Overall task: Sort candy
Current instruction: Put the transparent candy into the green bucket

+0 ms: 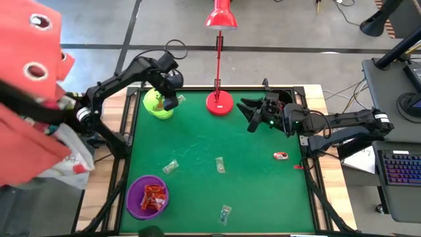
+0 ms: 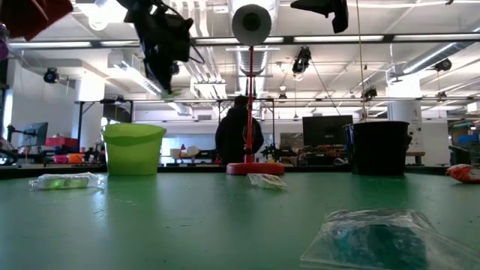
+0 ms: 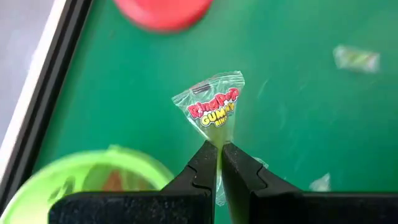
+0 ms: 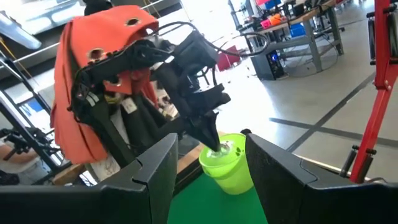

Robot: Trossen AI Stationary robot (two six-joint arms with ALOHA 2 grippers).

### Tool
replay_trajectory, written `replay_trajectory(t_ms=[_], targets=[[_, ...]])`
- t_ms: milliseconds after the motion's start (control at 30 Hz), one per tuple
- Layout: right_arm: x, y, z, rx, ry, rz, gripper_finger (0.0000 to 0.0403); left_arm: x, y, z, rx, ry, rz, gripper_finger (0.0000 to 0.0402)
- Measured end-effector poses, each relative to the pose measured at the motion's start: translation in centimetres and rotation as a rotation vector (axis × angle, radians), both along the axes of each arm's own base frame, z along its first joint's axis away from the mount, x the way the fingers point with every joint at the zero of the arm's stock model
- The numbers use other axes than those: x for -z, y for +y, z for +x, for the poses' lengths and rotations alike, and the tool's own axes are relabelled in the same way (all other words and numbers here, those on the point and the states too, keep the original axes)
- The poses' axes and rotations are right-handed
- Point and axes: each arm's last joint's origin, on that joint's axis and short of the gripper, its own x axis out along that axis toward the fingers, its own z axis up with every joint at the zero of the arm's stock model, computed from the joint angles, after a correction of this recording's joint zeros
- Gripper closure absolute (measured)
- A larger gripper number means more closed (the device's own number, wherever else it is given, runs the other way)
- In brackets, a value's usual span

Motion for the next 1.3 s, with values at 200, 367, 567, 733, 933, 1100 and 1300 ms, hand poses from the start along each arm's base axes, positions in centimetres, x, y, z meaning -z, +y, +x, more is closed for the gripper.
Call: replay_trajectory(t_ms=[200,367,567,733,933,1100,1300], targets=[[0.0,0.0,0.0,0.0,-0.001,0.0,0.022,0.2,0.5,-2.0,-0.057,0.172,0.022,0.0401],[0.0,0.0,0.0,0.0,0.0,0.0,0.022,0.3,1.2,-3.0,-0.107,0.217,0.044,0.0401],[0.0,0.0,0.0,-0.001,-0.001,0.0,0.022,0.6,1.7,-4.2,-0.172,0.261,0.008,0.0401],[0.0,0.0,0.0,-0.002,-0.001,0.0,0.022,2.2,1.6,-4.7,-0.18,0.309,-0.043,0.0401],[0.0,0.0,0.0,-0.003,-0.002,0.0,0.022,5.0,1.5,-4.7,-0.154,0.326,-0.053,0.0401],[0.0,0.0,0.0,-0.004,-0.002,0.0,0.022,5.8,1.9,-4.4,-0.16,0.29,-0.014,0.0401],[0.0,0.0,0.0,-0.006,-0.001,0.0,0.022,6.1,2.0,-4.6,-0.166,0.348,0.036,0.037]])
